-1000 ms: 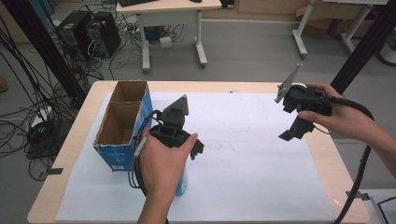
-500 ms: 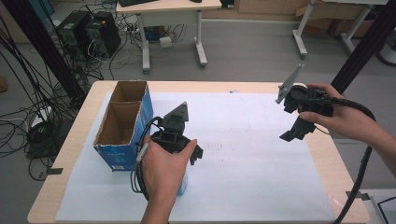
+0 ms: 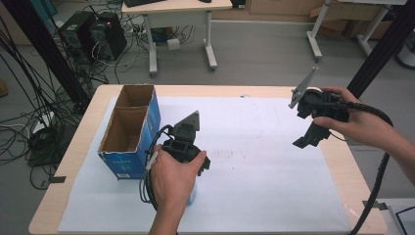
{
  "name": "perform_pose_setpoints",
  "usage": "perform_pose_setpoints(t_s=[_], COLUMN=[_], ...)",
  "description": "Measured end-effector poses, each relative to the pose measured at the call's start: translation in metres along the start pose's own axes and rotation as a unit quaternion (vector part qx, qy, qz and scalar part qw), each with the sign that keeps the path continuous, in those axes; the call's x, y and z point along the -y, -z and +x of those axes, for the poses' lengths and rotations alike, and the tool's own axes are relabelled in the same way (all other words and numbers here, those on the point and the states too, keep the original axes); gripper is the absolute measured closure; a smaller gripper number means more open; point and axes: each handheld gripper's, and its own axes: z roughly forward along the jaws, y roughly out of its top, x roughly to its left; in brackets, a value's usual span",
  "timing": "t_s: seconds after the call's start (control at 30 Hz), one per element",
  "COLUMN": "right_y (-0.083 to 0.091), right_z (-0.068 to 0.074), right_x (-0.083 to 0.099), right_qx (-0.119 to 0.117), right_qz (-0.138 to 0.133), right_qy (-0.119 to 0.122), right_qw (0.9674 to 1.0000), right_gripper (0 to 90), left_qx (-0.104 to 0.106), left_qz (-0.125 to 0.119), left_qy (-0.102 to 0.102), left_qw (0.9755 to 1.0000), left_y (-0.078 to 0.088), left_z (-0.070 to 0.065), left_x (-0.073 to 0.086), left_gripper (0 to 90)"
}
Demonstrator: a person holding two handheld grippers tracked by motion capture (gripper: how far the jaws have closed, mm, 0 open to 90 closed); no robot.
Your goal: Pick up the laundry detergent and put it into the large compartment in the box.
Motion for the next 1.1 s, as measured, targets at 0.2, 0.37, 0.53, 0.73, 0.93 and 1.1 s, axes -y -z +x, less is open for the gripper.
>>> perform_pose_setpoints(t_s=[0.2,0.37,0.53,0.73,0.93,1.1], right_y=[0.000,-0.001,-0.001,0.000,0.001,0.002], right_z=[-0.001,-0.001,-0.001,-0.002,-0.004,-0.004], right_x=[0.000,-0.001,-0.001,0.000,0.003,0.004], right_qx=[0.000,-0.001,-0.001,-0.002,-0.001,-0.002], right_qz=[-0.001,-0.001,-0.003,-0.003,-0.005,-0.006], right_qy=[0.000,-0.001,0.000,-0.001,-0.005,-0.005], right_qw=[1.0000,1.0000,1.0000,1.0000,1.0000,1.0000], right_gripper=[4.3,4.3,4.3,4.3,4.3,4.3], left_qx=[-0.009,-0.010,-0.009,-0.003,0.002,-0.004], left_qz=[-0.004,-0.006,-0.013,-0.008,-0.019,-0.033], left_qy=[-0.001,-0.004,-0.003,-0.012,-0.018,-0.020], left_qw=[1.0000,0.9999,0.9999,0.9999,0.9997,0.9992], left_y=[-0.002,-0.001,-0.001,0.000,0.019,0.046], left_z=[-0.002,-0.002,-0.002,0.002,0.005,0.007], left_x=[0.002,0.003,0.006,0.005,0.005,0.005], left_gripper=[36.7,37.1,37.3,37.8,37.8,37.8])
